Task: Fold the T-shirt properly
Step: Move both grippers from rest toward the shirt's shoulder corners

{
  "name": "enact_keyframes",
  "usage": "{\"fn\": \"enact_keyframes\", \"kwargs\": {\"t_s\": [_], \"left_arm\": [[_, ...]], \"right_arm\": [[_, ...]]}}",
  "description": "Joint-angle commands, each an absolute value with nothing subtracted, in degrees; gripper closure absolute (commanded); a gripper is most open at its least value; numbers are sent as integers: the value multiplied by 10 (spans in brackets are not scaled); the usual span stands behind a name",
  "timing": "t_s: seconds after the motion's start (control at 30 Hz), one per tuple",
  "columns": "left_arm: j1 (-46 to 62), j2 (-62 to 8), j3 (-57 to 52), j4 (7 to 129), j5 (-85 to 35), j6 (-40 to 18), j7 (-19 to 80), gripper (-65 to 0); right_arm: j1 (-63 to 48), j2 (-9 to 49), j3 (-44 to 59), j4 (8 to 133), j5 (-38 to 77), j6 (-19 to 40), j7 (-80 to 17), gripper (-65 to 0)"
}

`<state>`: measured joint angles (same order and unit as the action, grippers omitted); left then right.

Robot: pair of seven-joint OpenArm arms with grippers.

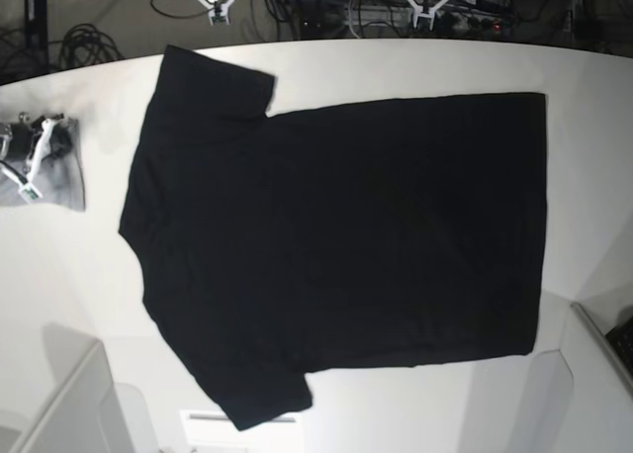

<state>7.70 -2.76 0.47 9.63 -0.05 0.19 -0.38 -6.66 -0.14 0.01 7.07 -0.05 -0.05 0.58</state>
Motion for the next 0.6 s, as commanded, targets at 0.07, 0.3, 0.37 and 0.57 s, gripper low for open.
{"fn": "enact_keyframes", "kwargs": {"t_s": [0.07,0.3,0.37,0.57], "left_arm": [[127,-30,7,171,3,4,-5,0],[267,-71,7,393,-3,4,-4,0],[292,-80,0,429,-3,4,-4,0],[360,-109,-1,521,-4,5,-4,0]], "right_arm": [[-113,1,2,142,1,-4,3,0],[-247,0,22,366,1,-6,-39,0],[-279,-2,60,426,1,-6,-56,0],[-361,-5,124,589,1,-6,-89,0]]}}
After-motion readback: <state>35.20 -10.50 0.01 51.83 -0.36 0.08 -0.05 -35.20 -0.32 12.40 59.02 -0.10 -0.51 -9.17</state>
